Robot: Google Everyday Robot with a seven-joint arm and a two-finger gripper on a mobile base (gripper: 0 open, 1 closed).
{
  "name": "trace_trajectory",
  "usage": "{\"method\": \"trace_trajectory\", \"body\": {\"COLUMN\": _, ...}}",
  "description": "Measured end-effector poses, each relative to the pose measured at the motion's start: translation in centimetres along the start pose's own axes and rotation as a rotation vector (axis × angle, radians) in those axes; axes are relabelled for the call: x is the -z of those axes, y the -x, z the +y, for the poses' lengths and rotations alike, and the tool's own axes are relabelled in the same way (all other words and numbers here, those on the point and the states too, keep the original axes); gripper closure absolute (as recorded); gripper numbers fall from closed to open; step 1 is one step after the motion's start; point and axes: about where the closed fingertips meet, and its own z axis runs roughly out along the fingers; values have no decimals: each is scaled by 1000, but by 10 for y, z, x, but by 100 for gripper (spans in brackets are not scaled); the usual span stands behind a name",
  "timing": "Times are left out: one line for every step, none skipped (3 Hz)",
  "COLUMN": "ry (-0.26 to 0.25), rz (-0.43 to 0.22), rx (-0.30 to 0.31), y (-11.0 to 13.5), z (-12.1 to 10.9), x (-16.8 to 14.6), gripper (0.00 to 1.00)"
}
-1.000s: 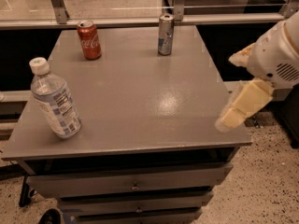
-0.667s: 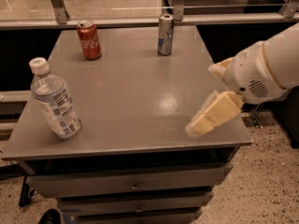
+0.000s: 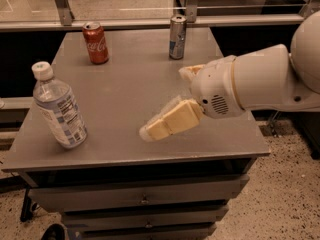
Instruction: Move blue plastic bottle near redbull can
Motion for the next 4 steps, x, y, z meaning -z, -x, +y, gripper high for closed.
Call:
{"method": "trace_trajectory", "body": {"ry": 0, "rz": -1, "rx": 0, "y": 0, "z": 0, "x": 0, "gripper": 0}}
{"method": "trace_trajectory", "body": {"ry": -1, "rz": -38, "rx": 8, "y": 6, "z": 0, "x": -3, "gripper": 0}}
{"method": "trace_trajectory", "body": {"ry": 23, "rz": -129, "rx": 7, "y": 9, "z": 2, "x": -33, "gripper": 0}}
{"method": "trace_trajectory", "body": {"ry": 65, "rz": -265, "rx": 21, "y": 24, "z": 8, "x": -89, "gripper": 0}}
